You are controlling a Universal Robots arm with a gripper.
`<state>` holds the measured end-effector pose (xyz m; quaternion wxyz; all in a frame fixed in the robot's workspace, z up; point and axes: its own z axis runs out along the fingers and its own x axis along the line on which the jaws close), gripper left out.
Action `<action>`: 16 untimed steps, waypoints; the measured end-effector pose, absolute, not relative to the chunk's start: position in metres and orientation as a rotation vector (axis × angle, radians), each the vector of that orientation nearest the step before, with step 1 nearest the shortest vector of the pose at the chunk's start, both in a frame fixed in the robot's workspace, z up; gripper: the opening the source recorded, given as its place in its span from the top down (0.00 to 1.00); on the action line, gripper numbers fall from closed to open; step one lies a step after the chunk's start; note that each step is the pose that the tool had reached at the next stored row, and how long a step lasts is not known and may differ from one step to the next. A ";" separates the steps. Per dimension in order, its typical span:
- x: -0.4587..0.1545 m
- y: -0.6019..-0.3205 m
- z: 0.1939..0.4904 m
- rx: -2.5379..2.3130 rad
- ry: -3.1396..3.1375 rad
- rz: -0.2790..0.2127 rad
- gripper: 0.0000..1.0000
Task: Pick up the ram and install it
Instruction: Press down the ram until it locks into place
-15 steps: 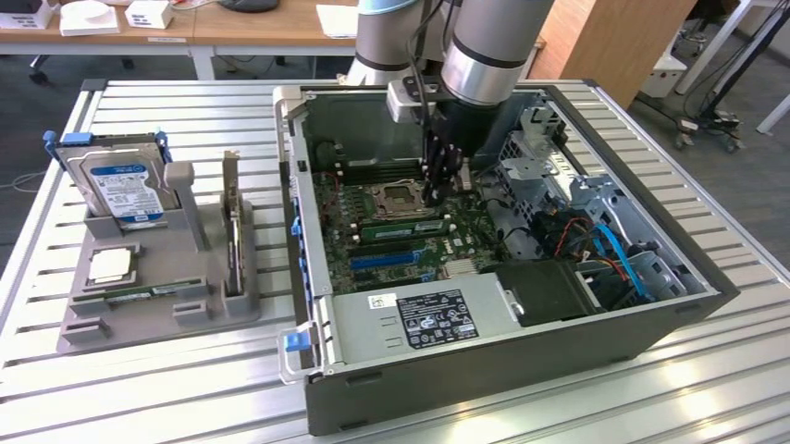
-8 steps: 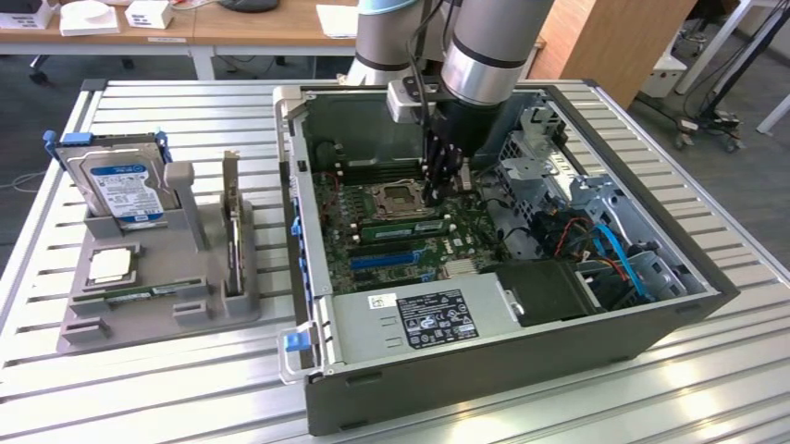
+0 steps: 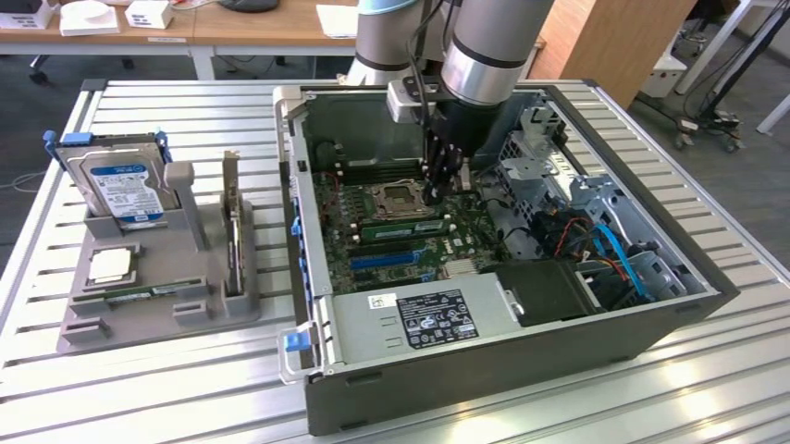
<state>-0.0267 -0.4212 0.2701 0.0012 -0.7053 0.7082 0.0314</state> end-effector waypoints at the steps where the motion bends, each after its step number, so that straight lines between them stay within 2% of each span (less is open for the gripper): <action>1: -0.027 -0.421 0.270 -2.214 2.223 0.099 0.89; 16: -0.022 -0.421 0.270 -2.214 2.223 0.099 0.90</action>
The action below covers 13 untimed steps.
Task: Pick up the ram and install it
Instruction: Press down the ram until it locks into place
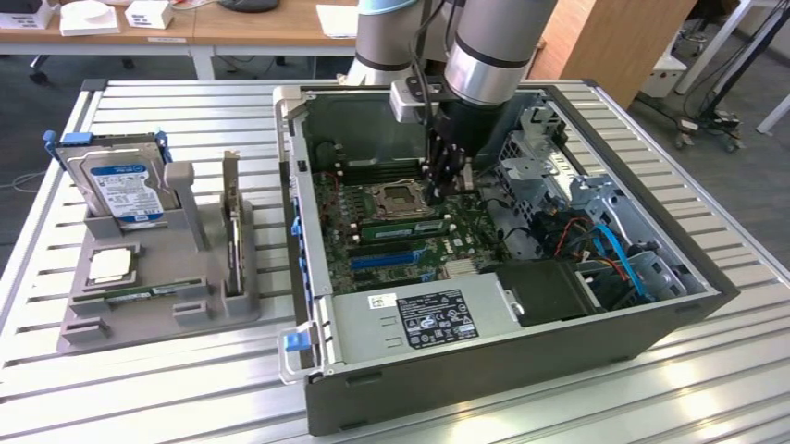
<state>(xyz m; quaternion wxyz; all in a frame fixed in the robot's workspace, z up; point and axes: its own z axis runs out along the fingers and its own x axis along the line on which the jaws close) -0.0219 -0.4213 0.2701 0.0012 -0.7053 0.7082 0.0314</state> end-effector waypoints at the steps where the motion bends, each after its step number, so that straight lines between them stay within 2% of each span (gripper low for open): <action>1: -0.021 -0.421 0.270 -2.214 2.223 0.099 0.90; 13: -0.006 -0.421 0.270 -2.213 2.225 0.099 0.90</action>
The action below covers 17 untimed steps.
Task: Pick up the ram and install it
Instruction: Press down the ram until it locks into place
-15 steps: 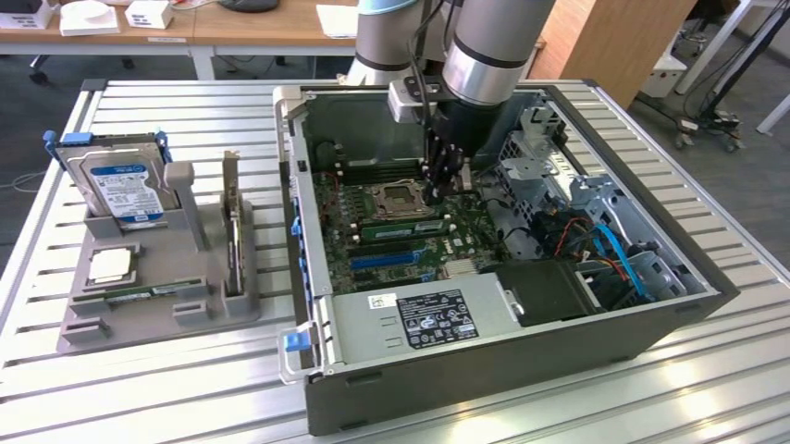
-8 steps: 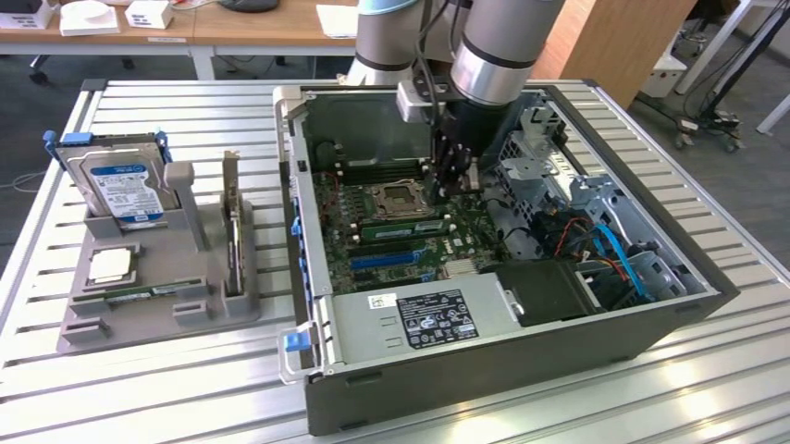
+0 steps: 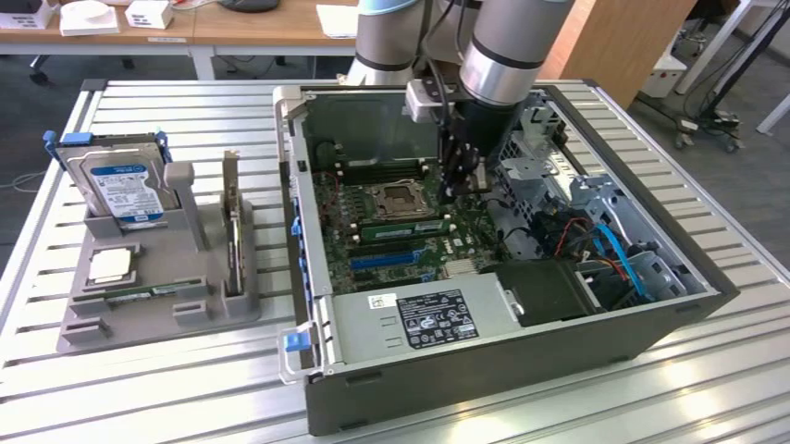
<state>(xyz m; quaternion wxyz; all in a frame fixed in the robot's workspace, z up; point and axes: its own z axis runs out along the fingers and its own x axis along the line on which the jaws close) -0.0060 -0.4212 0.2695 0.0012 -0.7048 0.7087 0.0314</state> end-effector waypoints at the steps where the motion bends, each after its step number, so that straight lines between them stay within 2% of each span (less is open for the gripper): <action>1: -0.005 -0.421 0.270 -2.213 2.225 0.098 0.90; 17: 0.006 -0.421 0.268 -2.212 2.224 0.098 0.90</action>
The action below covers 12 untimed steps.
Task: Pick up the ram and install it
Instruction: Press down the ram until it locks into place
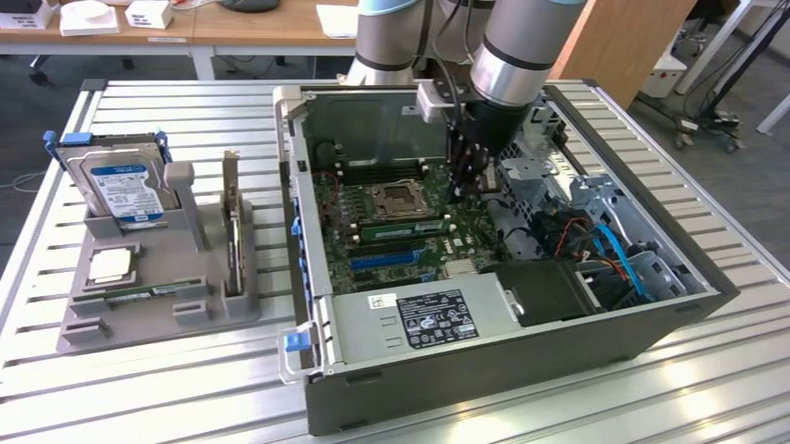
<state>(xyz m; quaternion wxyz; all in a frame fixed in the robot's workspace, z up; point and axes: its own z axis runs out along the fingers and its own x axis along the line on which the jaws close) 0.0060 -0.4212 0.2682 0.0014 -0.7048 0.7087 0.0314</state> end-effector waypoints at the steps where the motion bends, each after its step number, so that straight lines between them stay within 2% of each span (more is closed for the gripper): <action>1: 0.006 -0.421 0.267 -2.212 2.224 0.098 0.90; 12: 0.006 -0.421 0.258 -2.211 2.223 0.095 0.90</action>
